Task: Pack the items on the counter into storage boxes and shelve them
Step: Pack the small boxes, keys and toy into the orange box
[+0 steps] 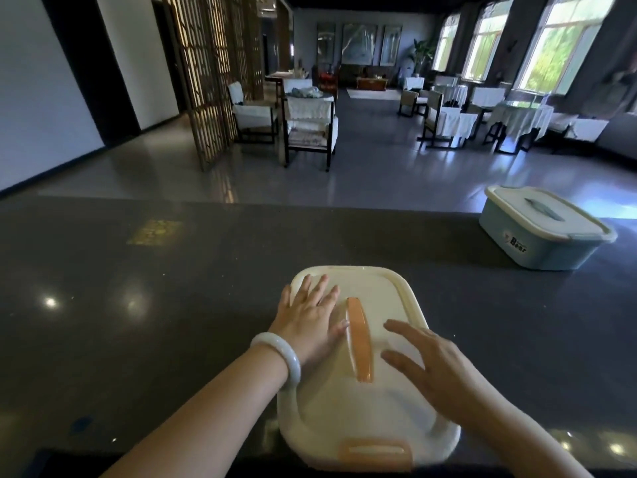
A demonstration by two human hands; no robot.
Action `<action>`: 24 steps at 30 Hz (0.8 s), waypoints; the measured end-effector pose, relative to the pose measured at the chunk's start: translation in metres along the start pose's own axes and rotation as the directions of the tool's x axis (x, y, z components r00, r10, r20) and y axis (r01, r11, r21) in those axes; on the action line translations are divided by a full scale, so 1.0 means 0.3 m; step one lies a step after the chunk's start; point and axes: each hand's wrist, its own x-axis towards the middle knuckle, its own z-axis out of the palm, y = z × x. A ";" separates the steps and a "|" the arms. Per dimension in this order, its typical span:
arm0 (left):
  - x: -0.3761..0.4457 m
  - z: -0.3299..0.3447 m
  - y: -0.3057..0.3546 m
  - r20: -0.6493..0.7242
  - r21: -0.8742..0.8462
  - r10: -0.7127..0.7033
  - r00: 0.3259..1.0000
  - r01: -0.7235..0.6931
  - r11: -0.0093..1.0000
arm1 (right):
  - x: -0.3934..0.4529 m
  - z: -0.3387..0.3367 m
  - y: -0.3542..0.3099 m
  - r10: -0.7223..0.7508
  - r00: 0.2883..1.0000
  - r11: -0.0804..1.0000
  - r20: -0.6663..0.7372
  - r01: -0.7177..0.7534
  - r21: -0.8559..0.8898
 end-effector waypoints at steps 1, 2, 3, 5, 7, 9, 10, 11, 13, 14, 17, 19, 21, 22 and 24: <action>0.031 0.000 0.002 0.010 -0.004 0.003 1.000 -0.003 1.000 | 0.050 -0.004 0.003 0.006 0.999 1.000 -0.038 -0.007 -0.021; 0.056 0.006 0.005 0.013 0.000 0.008 1.000 -0.008 1.000 | 0.104 -0.005 0.009 0.002 0.998 0.999 -0.066 -0.006 -0.051; 0.076 0.017 0.006 0.014 0.022 0.012 1.000 -0.012 1.000 | 0.164 -0.004 0.019 -0.003 0.997 0.996 -0.082 -0.004 -0.085; 0.097 0.046 0.004 0.017 0.089 0.003 1.000 -0.005 0.996 | 0.291 0.004 0.044 -0.002 0.995 0.991 -0.095 -0.011 -0.132; 0.102 0.073 0.000 -0.004 0.109 -0.008 1.000 0.009 0.994 | 0.416 0.011 0.064 0.007 0.996 0.988 -0.091 -0.021 -0.154; 0.104 0.088 -0.004 -0.021 0.108 0.001 1.000 0.001 0.994 | 0.527 0.019 0.074 0.044 0.997 0.985 -0.061 -0.054 -0.166; 0.103 0.091 -0.005 -0.019 0.105 0.008 1.000 -0.006 0.994 | 0.572 0.024 0.075 0.083 0.996 0.983 -0.030 -0.087 -0.161; 0.105 0.092 -0.005 -0.014 0.096 0.008 1.000 -0.007 0.995 | 0.613 0.030 0.075 0.128 0.992 0.980 0.006 -0.125 -0.156; 0.109 0.089 -0.004 0.006 0.068 -0.011 1.000 0.010 0.998 | 0.680 0.040 0.078 0.195 0.978 0.964 0.081 -0.176 -0.197; 0.112 0.086 -0.005 0.015 0.054 -0.017 1.000 0.016 0.998 | 0.705 0.039 0.080 0.211 0.970 0.958 0.119 -0.181 -0.222; 0.114 0.084 -0.007 0.016 0.048 -0.011 1.000 0.010 0.999 | 0.752 0.015 0.097 0.220 0.951 0.969 0.218 -0.189 -0.157; 0.115 0.087 -0.008 0.005 0.067 -0.008 1.000 0.007 0.998 | 0.766 0.003 0.112 0.214 0.942 0.974 0.259 -0.185 -0.132; 0.113 0.090 -0.004 -0.012 0.078 -0.005 1.000 0.006 0.997 | 0.770 0.001 0.127 0.190 0.950 0.979 0.248 -0.167 -0.114; 0.112 0.090 -0.002 -0.015 0.077 -0.003 1.000 0.004 0.997 | 0.768 0.004 0.134 0.171 0.958 0.984 0.229 -0.156 -0.081; 0.108 0.091 0.000 -0.007 0.069 -0.007 1.000 0.007 0.998 | 0.757 0.010 0.152 0.123 0.977 0.992 0.176 -0.127 0.010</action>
